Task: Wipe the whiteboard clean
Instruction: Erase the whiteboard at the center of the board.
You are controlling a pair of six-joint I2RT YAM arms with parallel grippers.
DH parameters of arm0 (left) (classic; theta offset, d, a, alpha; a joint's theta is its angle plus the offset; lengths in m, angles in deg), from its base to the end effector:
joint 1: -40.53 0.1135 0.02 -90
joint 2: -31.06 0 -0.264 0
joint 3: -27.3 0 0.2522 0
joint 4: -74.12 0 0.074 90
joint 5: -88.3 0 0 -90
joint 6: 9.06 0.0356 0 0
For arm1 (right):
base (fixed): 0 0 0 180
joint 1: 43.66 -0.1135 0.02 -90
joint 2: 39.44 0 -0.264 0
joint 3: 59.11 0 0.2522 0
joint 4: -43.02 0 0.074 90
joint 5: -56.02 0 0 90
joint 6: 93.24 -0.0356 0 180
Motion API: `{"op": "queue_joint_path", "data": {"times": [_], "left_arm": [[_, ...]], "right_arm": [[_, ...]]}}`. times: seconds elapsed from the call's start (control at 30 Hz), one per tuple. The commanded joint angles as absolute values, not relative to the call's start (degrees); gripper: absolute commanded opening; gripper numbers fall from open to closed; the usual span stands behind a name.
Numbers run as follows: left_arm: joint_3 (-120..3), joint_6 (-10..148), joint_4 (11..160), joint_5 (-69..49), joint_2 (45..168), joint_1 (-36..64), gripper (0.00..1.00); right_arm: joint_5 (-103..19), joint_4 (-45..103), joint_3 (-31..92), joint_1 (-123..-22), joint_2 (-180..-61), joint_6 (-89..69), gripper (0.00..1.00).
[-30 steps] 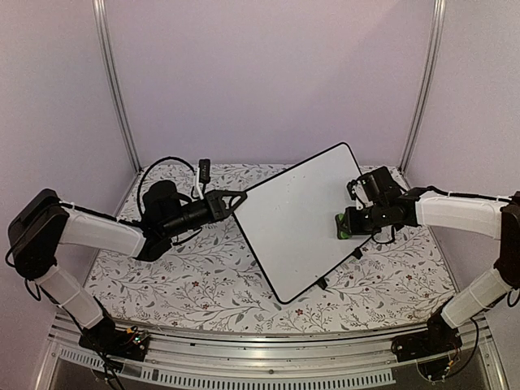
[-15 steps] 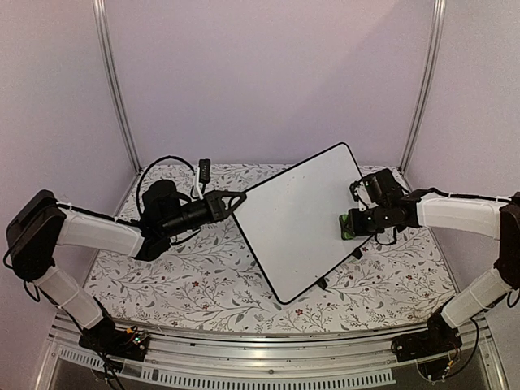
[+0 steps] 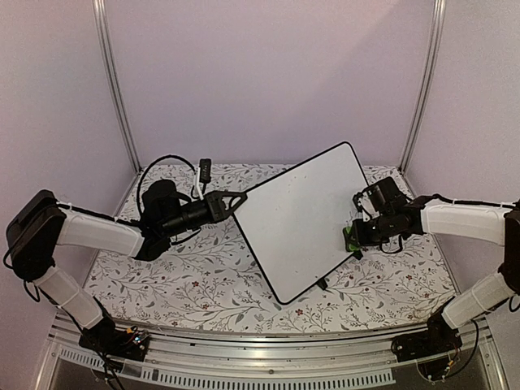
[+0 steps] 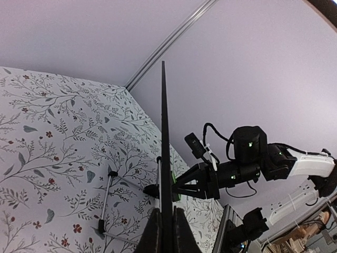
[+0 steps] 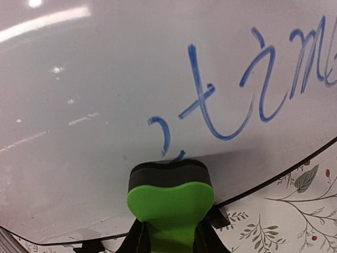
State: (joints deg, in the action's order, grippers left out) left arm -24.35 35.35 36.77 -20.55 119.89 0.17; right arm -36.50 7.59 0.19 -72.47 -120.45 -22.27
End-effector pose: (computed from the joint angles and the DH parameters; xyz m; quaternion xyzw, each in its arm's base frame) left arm 0.2389 -0.2181 0.2254 0.0841 0.7011 -0.5608 0.4323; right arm 0.2380 0.1327 0.1889 -0.0879 0.9549 0.1339 0.2499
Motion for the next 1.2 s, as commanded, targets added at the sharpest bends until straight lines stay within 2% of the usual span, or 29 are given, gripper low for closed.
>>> {"op": "queue_joint_path", "data": {"times": [0.0,0.23,0.43,0.8,1.17], "left_arm": [[-23.0,38.3,40.1,-28.9,120.4,-1.9,0.0],[-22.9,38.3,39.9,-29.1,120.6,-1.8,0.0],[-22.9,38.0,39.7,-29.4,120.7,-1.7,0.0],[-22.8,37.4,38.8,-30.1,121.2,-1.5,0.0],[-22.6,37.5,38.9,-29.6,120.8,-1.5,0.0]], "right_arm": [[-31.6,8.3,6.8,-72.2,-122.1,-21.3,0.0],[-31.6,7.2,10.3,-71.7,-124.3,-20.1,0.0],[-38.0,8.2,4.9,-72.8,-123.0,-20.6,0.0],[-35.6,7.9,-3.3,-75.1,-116.8,-25.1,0.0],[-35.7,8.5,-3.4,-78.3,-121.6,-26.3,0.0]]}}
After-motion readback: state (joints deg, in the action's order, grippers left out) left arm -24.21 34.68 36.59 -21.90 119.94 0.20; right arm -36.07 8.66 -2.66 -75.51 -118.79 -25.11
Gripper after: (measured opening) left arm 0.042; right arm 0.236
